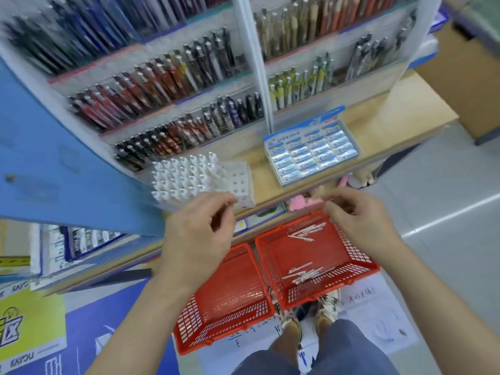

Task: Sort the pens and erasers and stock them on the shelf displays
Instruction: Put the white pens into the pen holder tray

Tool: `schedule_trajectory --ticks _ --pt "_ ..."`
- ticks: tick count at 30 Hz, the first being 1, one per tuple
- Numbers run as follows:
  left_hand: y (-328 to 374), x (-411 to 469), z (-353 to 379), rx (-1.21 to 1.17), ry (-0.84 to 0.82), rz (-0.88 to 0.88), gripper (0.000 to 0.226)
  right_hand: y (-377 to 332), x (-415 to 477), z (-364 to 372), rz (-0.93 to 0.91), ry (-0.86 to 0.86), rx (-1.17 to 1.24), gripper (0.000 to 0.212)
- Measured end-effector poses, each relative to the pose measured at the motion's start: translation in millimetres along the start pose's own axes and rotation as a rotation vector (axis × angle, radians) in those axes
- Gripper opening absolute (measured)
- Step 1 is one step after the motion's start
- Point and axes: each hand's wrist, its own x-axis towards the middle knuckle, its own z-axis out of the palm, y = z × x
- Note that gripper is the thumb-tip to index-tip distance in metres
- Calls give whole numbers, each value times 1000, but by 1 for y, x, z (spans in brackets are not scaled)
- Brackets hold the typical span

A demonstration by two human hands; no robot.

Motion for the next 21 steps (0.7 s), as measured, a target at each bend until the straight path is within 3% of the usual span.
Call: schedule_trajectory --ticks 9,12,21 --pt "-56 -71 177 70 -560 -56 26 171 -42 5 322 -47 -171 15" --pt "-88 -97 247 124 -678 -96 31 228 -37 26 294 -87 -238 18" --pt "-222 -165 553 334 -899 -61 55 481 71 163 68 -331 -511 48"
